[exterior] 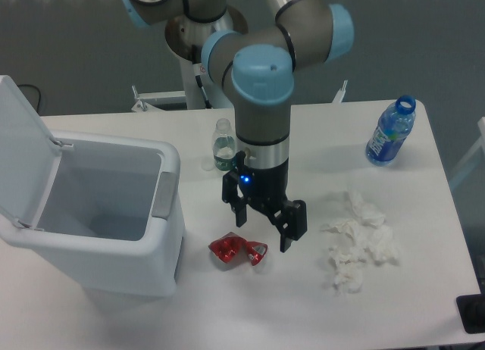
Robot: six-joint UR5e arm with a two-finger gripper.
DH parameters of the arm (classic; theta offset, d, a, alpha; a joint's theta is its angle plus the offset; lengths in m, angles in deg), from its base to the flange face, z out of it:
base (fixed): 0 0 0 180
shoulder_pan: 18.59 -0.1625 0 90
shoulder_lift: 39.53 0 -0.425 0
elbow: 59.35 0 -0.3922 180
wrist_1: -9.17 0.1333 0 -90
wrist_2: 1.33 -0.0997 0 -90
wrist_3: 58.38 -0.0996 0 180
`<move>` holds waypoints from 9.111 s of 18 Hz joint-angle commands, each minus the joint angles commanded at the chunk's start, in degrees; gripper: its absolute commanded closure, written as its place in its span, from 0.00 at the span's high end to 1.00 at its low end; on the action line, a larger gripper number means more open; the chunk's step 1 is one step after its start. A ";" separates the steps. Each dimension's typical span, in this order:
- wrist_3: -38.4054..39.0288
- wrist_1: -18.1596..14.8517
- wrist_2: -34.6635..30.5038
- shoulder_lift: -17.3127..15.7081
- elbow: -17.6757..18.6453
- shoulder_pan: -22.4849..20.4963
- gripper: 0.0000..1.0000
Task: Pick up the cans
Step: 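Move the open gripper over the two red crushed cans and lower it, then rotate the gripper and align its fingers around the red cans, then lower the gripper onto the red cans and close the fingers on them, then lift the gripped red cans up off the table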
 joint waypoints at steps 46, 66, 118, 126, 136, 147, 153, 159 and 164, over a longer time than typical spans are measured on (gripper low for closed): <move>-3.27 -2.29 5.63 6.24 6.85 0.53 1.00; -2.57 -2.29 5.19 8.44 5.97 0.53 1.00; -4.68 -2.20 4.83 11.16 5.71 2.11 0.79; -4.68 -2.20 4.31 11.08 5.71 2.02 0.66; -4.77 -2.20 3.34 11.08 5.27 2.02 0.56; -7.48 -2.20 3.69 6.69 0.18 -2.37 0.56; -11.71 -2.20 3.78 4.23 -2.28 -4.74 0.56; -14.43 -2.37 3.78 2.82 -3.17 -5.98 0.56; -14.61 -2.37 3.78 2.29 -3.08 -6.50 0.56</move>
